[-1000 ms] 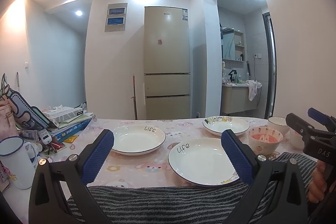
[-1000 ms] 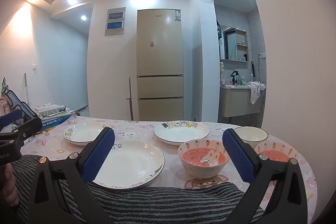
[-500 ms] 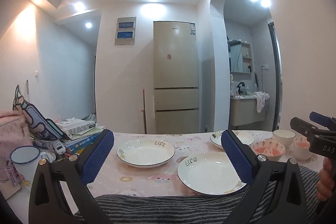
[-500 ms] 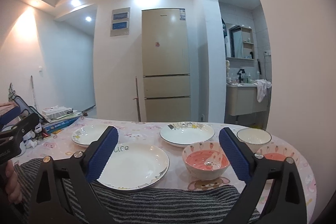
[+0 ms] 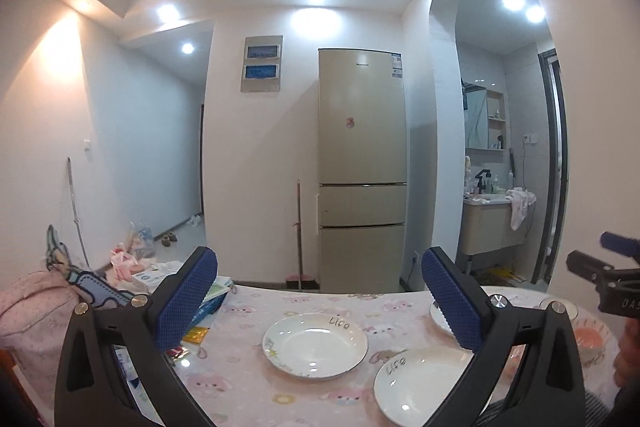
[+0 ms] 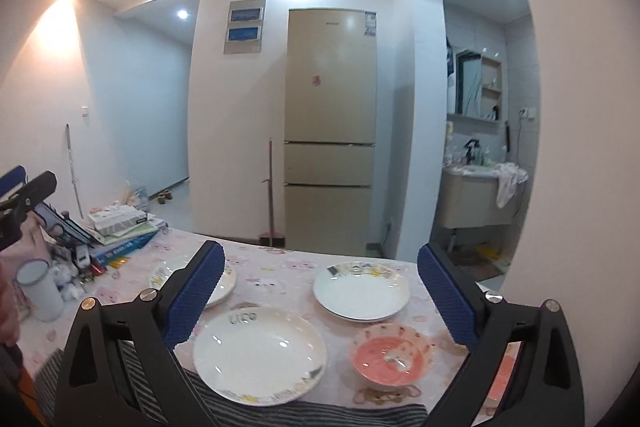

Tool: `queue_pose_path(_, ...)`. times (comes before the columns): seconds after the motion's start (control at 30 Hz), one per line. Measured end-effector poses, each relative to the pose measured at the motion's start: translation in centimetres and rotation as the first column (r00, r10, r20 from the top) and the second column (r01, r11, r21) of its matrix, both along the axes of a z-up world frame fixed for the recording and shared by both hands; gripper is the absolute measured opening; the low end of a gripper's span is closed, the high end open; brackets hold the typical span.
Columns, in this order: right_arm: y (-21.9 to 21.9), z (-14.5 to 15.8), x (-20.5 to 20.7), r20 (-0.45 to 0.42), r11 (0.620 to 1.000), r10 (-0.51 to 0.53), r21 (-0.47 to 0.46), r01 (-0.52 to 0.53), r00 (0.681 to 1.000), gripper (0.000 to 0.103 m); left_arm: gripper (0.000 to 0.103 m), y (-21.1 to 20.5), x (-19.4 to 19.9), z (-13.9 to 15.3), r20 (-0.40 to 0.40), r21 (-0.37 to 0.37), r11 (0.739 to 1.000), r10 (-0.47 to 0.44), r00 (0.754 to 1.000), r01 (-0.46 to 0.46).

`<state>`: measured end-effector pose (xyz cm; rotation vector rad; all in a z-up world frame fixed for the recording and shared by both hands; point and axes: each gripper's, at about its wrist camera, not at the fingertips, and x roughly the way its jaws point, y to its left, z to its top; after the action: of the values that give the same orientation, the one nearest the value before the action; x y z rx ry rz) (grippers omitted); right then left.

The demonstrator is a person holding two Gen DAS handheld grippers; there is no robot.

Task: Organize plates and bowls
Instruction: 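Lower the left tool onto the rim of the white 'Life' plate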

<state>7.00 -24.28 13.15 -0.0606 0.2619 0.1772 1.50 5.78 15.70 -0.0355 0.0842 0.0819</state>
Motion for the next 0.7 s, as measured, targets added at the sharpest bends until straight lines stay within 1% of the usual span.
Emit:
queue_pose_path(0.1,1.6,2.2,3.1,-0.029,0.997,0.049,0.063,-0.047,0.998,0.097,0.103,1.0,2.9,2.0,-0.013,-0.041,0.999,-0.003,1.0,0.003)
queue_pose_path(0.17,2.6,3.4,4.8,-0.041,0.991,0.066,0.121,-0.06,0.997,0.097,0.103,1.9,5.3,3.5,-0.02,-0.059,0.998,0.022,1.0,-0.024)
queue_pose_path(0.23,3.5,4.7,6.8,-0.045,0.984,0.062,0.173,-0.054,0.997,0.097,0.103,2.8,6.8,4.8,-0.012,-0.074,0.996,0.042,0.999,-0.043)
queue_pose_path(0.3,4.5,6.1,8.8,-0.025,0.978,0.041,0.208,-0.035,0.999,0.097,0.103,4.1,8.6,6.4,-0.009,-0.091,0.993,0.068,0.998,-0.068)
queue_pose_path(0.4,6.1,7.5,12.3,-0.059,0.962,0.043,0.273,-0.025,0.997,0.097,0.103,5.8,11.1,7.9,-0.031,-0.114,0.99,0.081,0.996,-0.084)
queue_pose_path(0.5,7.6,7.2,15.2,-0.101,0.956,0.042,0.292,-0.01,0.994,0.097,0.103,7.3,13.8,8.1,-0.091,-0.151,0.986,0.063,0.994,-0.077)
queue_pose_path(0.53,8.1,6.7,16.1,-0.123,0.956,0.048,0.293,-0.01,0.991,0.097,0.103,7.8,14.5,8.0,-0.101,-0.166,0.982,0.073,0.992,-0.089)
queue_pose_path(0.57,8.5,6.0,17.1,-0.147,0.952,0.064,0.305,-0.016,0.987,0.097,0.103,8.3,15.2,7.8,-0.094,-0.179,0.977,0.102,0.99,-0.118)
queue_pose_path(0.63,8.7,4.5,18.6,-0.194,0.936,0.077,0.353,-0.004,0.978,0.097,0.103,8.3,16.0,6.9,-0.099,-0.152,0.976,0.139,0.985,-0.153)
queue_pose_path(0.7,8.7,3.1,19.9,-0.234,0.923,0.099,0.384,-0.002,0.967,0.097,0.103,8.6,16.8,5.6,-0.119,-0.145,0.978,0.134,0.984,-0.151)
